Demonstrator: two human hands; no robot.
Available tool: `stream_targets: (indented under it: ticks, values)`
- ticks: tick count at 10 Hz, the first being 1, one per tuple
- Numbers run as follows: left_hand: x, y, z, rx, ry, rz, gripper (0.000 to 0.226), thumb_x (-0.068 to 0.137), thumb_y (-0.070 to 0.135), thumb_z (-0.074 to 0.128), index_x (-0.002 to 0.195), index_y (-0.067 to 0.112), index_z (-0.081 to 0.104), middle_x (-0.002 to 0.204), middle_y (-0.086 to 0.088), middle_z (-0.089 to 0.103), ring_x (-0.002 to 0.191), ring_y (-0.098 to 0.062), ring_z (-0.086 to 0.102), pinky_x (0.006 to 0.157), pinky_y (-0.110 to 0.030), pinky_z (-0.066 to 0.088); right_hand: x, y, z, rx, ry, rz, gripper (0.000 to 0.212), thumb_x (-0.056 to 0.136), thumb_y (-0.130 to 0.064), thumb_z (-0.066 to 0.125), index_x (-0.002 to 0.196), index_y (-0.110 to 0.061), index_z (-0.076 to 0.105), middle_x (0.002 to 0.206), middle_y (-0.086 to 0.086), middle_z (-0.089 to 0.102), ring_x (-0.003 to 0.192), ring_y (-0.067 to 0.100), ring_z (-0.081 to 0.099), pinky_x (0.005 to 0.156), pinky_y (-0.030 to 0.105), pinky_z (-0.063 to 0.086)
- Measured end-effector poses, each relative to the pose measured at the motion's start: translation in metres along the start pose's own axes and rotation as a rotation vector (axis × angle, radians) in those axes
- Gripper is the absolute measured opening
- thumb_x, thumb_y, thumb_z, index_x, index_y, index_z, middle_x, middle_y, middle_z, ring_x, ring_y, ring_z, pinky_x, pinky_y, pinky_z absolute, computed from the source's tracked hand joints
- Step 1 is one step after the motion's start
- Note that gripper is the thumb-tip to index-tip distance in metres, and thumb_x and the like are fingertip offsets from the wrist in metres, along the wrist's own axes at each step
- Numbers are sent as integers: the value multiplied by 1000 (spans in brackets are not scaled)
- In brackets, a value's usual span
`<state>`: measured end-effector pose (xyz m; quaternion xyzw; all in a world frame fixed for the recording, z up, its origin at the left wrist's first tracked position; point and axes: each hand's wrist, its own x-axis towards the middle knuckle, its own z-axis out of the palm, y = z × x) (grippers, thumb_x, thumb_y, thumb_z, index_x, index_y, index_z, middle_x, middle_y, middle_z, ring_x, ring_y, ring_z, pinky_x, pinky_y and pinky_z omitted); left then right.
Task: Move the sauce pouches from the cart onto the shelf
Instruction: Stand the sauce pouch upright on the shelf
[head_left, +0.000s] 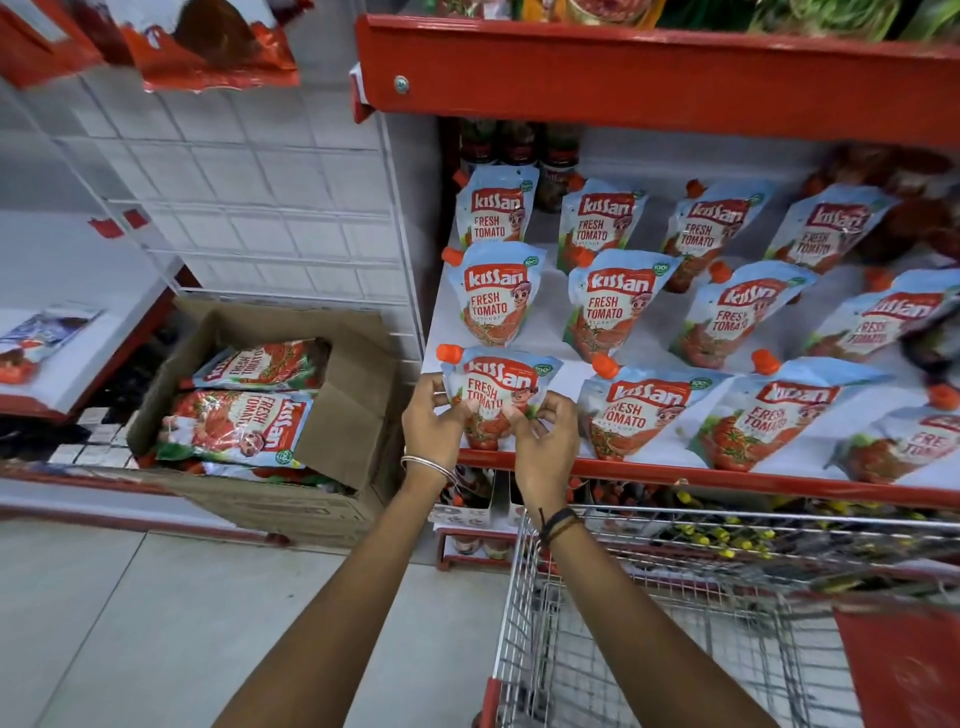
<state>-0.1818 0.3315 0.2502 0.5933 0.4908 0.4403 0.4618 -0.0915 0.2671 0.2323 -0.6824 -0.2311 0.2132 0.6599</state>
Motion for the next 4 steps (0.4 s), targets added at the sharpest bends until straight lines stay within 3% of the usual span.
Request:
stream_targets:
  ticks: [2,3,4]
  values:
    - [-17,-1,4,69,-60,13,33,84,5,58,114,3,46,108,-7,57,107,-25,57,79,-16,48,-6,0,-4,-38,-32,9,33,83,-9,66,111,-4,51,109,4,53,98,12,54,87,23,49]
    - [-37,0,3,70,9,117,42,87,22,55,123,7,41,123,-6,49,116,-16,49,92,-25,48,-9,-6,-11,-42,-113,15,42,87,-9,60,126,-6,46,122,9,55,110,14,52,96,26,49]
    - [-67,17,9,153,132,408,37,90,26,44,122,9,43,124,-11,48,119,-14,44,102,-31,41,-25,-12,-35,-9,-178,-2,55,88,-19,59,137,-11,36,125,3,52,115,13,53,87,6,44]
